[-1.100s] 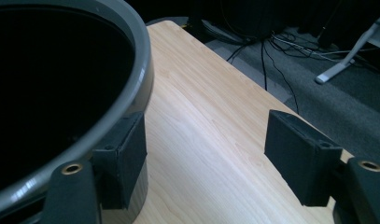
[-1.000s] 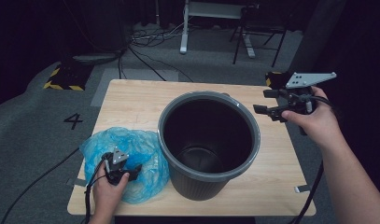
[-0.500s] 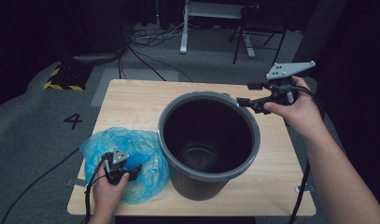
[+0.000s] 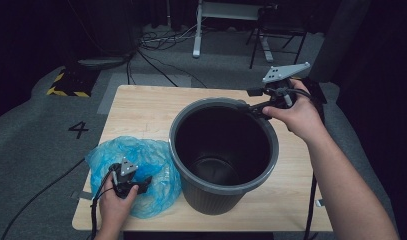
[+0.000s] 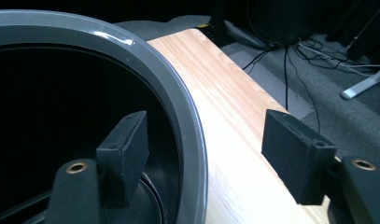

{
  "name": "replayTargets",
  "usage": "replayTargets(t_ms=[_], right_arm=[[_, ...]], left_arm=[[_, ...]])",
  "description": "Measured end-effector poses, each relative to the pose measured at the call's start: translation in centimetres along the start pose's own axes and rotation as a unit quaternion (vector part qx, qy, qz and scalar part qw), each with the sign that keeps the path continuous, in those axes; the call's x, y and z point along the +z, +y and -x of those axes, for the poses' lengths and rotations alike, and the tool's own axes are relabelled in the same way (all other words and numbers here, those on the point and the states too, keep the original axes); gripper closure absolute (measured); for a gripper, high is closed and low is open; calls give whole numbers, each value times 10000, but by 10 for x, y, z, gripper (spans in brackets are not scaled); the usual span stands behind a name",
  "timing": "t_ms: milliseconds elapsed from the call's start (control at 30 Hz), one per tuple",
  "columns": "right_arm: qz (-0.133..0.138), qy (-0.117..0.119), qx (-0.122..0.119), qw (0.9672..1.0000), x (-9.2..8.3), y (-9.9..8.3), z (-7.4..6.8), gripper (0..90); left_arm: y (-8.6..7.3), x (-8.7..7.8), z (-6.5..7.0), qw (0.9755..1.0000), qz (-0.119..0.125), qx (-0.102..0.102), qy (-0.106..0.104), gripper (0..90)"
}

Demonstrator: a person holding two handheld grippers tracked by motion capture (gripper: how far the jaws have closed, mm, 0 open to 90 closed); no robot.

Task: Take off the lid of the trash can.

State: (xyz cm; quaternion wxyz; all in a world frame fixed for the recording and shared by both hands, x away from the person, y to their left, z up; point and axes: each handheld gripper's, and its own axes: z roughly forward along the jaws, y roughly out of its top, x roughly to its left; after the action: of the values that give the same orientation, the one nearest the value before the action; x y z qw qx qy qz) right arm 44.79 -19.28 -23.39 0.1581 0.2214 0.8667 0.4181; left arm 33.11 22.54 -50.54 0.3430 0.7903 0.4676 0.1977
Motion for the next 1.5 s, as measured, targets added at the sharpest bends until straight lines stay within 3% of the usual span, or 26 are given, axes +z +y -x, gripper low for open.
replayTargets(t_ms=[433, 733, 900, 1067, 1500], right_arm=[[-443, 365, 308, 9979, 26, 7, 4, 473], [-749, 441, 55, 9962, 33, 11, 2, 705], [-778, 464, -12, 9959, 32, 13, 1, 716], [-721, 588, 64, 9956, 29, 13, 5, 728], [-769, 657, 289, 9945, 10, 18, 8, 782]], left_arm=[[0, 0, 0, 10000, 1, 10, 5, 249], [0, 0, 0, 10000, -1, -7, -2, 249], [0, 0, 0, 10000, -3, -5, -5, 249], [0, 0, 0, 10000, -3, -5, -3, 249], [0, 0, 0, 10000, -4, -1, 3, 249]])
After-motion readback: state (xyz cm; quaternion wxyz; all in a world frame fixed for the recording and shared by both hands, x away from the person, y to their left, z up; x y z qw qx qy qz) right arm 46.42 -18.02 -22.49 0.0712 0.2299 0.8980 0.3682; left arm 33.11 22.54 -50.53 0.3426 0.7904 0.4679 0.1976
